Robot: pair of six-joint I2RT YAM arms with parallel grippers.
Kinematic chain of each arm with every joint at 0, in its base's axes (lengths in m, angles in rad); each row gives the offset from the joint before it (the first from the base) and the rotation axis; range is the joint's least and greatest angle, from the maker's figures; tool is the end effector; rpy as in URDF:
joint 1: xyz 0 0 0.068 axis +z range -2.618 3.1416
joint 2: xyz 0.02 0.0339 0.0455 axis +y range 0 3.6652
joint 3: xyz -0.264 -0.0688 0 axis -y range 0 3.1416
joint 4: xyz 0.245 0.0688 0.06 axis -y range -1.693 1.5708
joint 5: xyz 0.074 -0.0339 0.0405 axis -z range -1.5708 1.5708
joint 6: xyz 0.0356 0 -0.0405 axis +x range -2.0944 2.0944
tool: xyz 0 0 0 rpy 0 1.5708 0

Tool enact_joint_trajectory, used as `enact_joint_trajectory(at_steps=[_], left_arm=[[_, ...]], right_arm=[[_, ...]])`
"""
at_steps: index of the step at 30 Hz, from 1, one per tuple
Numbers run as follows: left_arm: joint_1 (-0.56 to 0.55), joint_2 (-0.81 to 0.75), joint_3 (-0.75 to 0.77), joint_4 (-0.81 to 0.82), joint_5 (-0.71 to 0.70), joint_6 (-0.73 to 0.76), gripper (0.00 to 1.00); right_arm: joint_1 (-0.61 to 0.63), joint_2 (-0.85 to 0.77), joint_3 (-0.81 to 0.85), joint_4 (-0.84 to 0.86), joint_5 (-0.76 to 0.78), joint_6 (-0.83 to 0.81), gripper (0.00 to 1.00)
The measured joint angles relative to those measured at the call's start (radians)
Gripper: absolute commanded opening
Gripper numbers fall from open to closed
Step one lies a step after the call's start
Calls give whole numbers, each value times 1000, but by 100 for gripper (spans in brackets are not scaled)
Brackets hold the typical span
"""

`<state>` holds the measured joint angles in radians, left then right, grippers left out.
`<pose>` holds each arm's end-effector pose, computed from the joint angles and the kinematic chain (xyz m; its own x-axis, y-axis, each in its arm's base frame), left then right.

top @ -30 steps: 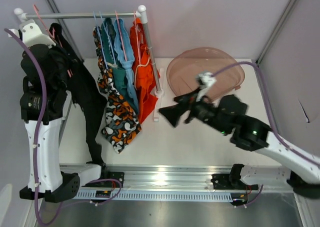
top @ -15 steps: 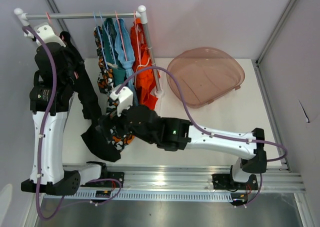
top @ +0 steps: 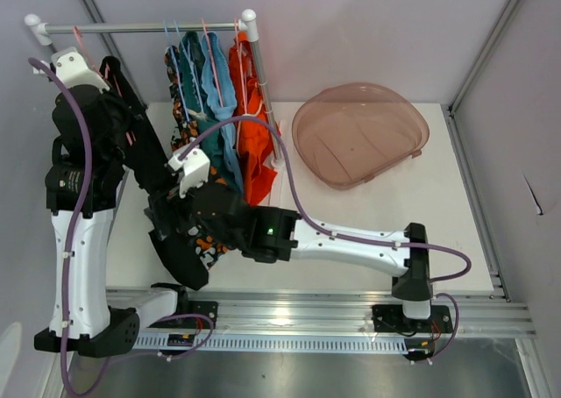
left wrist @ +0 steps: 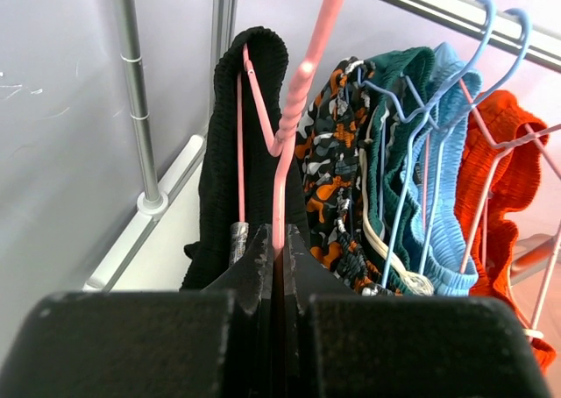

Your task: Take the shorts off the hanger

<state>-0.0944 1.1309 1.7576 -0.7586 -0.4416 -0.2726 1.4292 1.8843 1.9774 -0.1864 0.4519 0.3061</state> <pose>0.1767 -0.0015 0.5307 -0.0355 -0.2411 -0.9698 -0.3594 0.9086 -0.2128 0.0782 0.4387 0.4373 -0.2624 0.0800 -0.9616 -0.7867 0.5593 0.2612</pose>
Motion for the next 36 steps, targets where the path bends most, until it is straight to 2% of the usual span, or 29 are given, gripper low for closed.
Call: enact_joint_trajectory(at_steps=[2, 3, 4, 5, 11, 16, 20, 24, 31, 34, 36], left_arm=[[0, -8, 0, 0, 1, 0, 0], [0, -12, 0, 0, 1, -1, 0], [0, -14, 0, -1, 1, -1, 0], [0, -17, 0, -2, 1, -3, 0], [0, -19, 0, -9, 1, -8, 0], [-2, -18, 0, -34, -5, -5, 0], [-5, 7, 57, -71, -13, 4, 0], [-13, 21, 111, -148, 5, 5, 0], [-13, 13, 123, -178, 72, -11, 0], [-10, -27, 105, -177, 149, -48, 0], [-10, -112, 22, -152, 209, -85, 0]], right_arm=[[-11, 37, 3, 19, 4, 7, 49], [-16, 58, 3, 28, 7, 8, 28], [-19, 78, 3, 36, 6, 6, 19], [-23, 97, 3, 42, 6, 10, 0], [-14, 127, -23, 60, 13, 14, 0], [48, 17, -224, 111, 73, 27, 0], [154, -115, -410, 109, 166, 65, 0], [229, -171, -489, 100, 263, 119, 0], [191, -148, -444, 97, 281, 108, 0], [129, -63, -302, 84, 225, 59, 0], [68, 23, -157, 74, 178, 28, 0]])
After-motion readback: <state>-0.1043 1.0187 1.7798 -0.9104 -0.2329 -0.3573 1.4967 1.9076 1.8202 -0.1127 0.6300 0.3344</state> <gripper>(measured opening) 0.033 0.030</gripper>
